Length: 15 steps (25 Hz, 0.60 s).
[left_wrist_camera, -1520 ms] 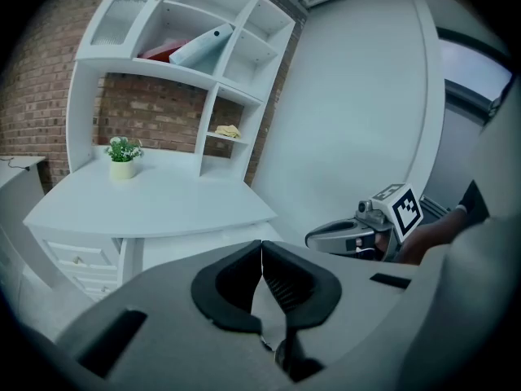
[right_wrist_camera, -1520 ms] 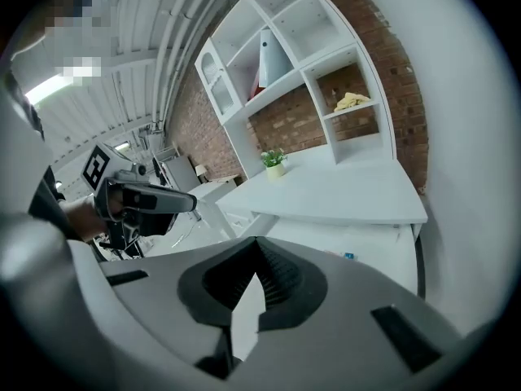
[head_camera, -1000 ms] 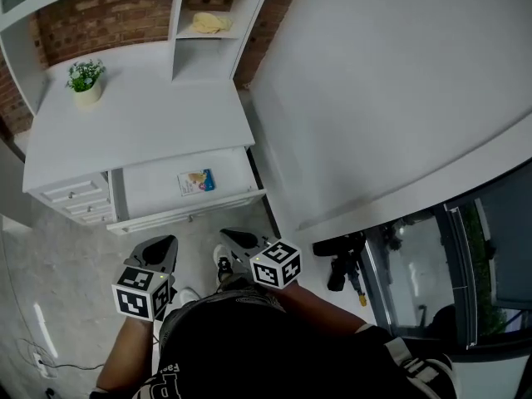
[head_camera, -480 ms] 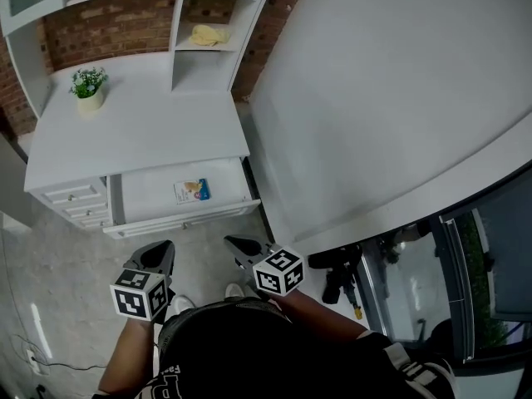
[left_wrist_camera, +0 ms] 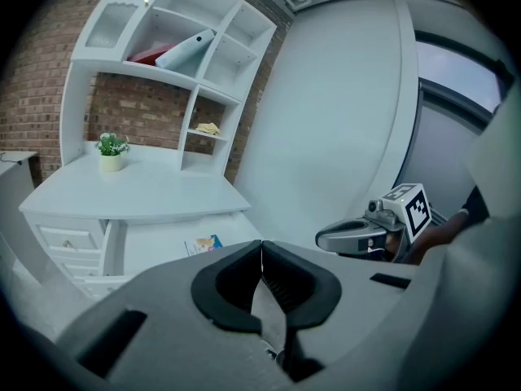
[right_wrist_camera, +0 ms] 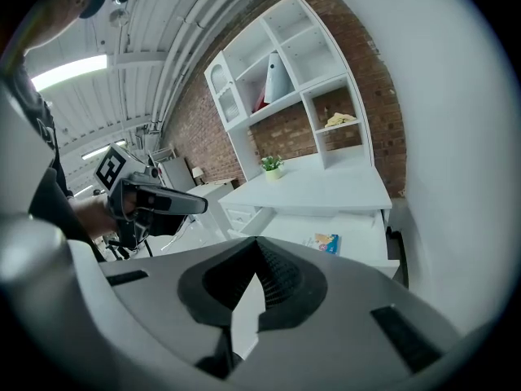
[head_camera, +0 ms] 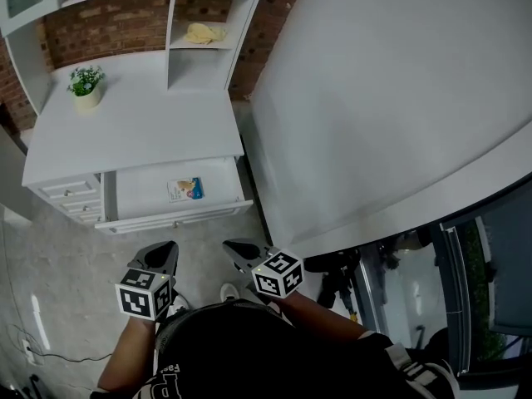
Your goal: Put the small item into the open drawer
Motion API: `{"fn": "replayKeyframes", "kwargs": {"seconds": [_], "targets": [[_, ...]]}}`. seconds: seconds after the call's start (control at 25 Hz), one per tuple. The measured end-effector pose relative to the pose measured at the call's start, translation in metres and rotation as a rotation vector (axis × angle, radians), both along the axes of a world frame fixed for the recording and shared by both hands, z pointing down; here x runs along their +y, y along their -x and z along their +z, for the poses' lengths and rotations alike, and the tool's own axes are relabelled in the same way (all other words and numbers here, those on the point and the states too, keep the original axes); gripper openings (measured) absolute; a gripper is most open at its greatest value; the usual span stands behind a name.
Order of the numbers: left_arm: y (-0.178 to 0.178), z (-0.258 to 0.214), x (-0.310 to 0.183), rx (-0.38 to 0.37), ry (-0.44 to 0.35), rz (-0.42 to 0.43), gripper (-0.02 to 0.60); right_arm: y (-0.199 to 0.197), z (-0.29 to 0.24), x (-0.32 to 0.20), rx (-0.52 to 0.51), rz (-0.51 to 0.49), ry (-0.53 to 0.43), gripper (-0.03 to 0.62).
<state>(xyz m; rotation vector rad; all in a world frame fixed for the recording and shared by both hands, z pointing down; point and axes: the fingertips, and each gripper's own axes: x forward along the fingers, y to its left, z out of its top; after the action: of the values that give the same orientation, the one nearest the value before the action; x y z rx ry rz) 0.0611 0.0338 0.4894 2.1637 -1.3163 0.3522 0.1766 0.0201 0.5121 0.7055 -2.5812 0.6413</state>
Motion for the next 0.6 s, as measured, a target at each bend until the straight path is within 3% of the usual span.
{"fn": "replayKeyframes", "kwargs": {"seconds": [0.6], "targets": [[-0.0025,-0.0005,-0.0010,-0.020,0.009,0.004,0.018,-0.0005,0.0075,-0.0027,-0.019,0.010,0.039,0.003]]}}
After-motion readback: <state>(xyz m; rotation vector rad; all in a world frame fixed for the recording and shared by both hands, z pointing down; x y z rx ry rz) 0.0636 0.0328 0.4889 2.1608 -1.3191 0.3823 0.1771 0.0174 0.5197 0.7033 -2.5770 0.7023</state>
